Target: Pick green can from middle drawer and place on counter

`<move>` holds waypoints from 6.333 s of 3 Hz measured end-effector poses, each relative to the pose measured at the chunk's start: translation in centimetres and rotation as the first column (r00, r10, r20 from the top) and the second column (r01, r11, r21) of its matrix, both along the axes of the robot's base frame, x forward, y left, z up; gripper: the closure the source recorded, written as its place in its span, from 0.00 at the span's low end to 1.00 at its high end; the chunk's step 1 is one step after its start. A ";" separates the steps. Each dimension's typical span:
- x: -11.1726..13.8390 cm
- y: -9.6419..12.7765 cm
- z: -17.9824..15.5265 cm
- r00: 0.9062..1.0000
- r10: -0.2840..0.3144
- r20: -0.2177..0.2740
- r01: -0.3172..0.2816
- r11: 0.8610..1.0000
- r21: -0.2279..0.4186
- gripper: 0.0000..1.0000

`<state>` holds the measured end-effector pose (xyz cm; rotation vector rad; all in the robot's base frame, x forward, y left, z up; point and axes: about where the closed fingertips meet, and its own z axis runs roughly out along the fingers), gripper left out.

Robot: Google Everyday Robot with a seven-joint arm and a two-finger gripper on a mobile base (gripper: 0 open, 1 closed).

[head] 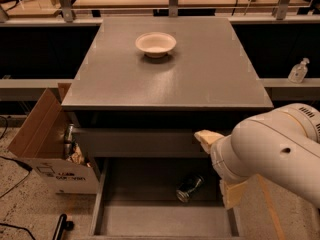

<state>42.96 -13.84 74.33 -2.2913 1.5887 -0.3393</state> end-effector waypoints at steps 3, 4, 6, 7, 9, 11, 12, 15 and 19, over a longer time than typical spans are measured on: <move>2.3 -2.7 -9.6 0.969 0.209 -0.130 -0.213 0.977 -0.017 0.00; 2.3 -2.7 -9.3 0.972 0.201 -0.126 -0.205 0.979 -0.019 0.00; 5.4 -0.1 -18.1 0.924 0.332 -0.191 -0.355 0.929 -0.101 0.00; 6.9 0.3 -23.0 0.906 0.365 -0.217 -0.395 0.911 -0.119 0.00; 9.3 0.6 -30.5 0.884 0.405 -0.234 -0.419 0.908 -0.013 0.00; 10.3 0.8 -35.3 0.881 0.383 -0.277 -0.387 0.921 0.043 0.03; 10.9 0.5 -36.7 0.889 0.358 -0.286 -0.360 0.932 0.047 0.21; 11.0 0.5 -35.3 0.906 0.344 -0.244 -0.342 0.938 0.053 0.54; 3.7 0.6 -16.2 0.914 0.402 0.047 -0.405 0.904 0.137 0.54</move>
Offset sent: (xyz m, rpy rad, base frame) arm 0.0522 -0.0806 -0.1417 0.0124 0.0140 0.6622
